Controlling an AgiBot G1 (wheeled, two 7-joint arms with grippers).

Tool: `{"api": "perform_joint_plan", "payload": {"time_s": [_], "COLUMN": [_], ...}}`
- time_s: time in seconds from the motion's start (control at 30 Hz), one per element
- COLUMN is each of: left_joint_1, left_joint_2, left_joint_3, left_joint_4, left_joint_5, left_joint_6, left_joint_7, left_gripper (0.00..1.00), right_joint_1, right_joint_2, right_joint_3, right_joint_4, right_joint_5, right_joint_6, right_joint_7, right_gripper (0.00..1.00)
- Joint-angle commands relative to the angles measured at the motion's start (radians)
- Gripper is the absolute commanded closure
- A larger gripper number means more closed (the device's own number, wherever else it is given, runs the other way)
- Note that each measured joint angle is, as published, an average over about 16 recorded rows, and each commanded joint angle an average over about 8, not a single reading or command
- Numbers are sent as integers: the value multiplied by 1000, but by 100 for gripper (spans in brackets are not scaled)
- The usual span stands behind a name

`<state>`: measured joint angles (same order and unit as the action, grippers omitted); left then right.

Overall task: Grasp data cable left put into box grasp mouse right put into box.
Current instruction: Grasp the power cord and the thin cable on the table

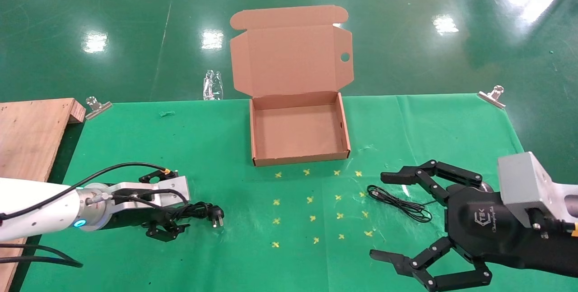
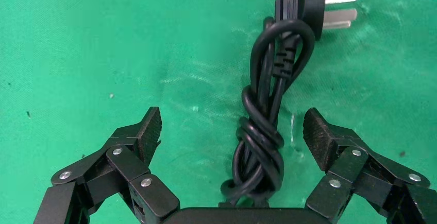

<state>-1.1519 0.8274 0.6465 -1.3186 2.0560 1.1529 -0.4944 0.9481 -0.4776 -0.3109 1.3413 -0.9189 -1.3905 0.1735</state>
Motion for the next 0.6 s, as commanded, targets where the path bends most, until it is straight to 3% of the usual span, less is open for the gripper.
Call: {"api": "perform_joint_plan", "payload": {"time_s": [0.03,0.13,0.27,0.43,0.6], "left_joint_1": [2,-3,-8,-8,-8], "left_joint_2": [10,18,21,22,22], "left_joint_3": [5,11,13,14,14], "left_joint_4": [-3,-1,-1,-1,-2], "left_joint_5": [23,34,38,39,40], "left_joint_6": [-2,12,19,20,20], "left_joint_7": [-25,-41,-46,-48,-48], "left_gripper": [0,0,0,0,0], "right_joint_1": [-5,12,61,139,203], "right_joint_2": [3,15,5,-74,-178], "right_joint_3": [3,-31,-103,-195,-253], "right_joint_4": [0,2,0,-31,-118], "right_joint_5": [7,-85,-294,-566,-731], "right_joint_6": [0,6,33,84,130], "right_joint_7": [-2,26,76,135,164], "right_gripper": [0,0,0,0,0]}}
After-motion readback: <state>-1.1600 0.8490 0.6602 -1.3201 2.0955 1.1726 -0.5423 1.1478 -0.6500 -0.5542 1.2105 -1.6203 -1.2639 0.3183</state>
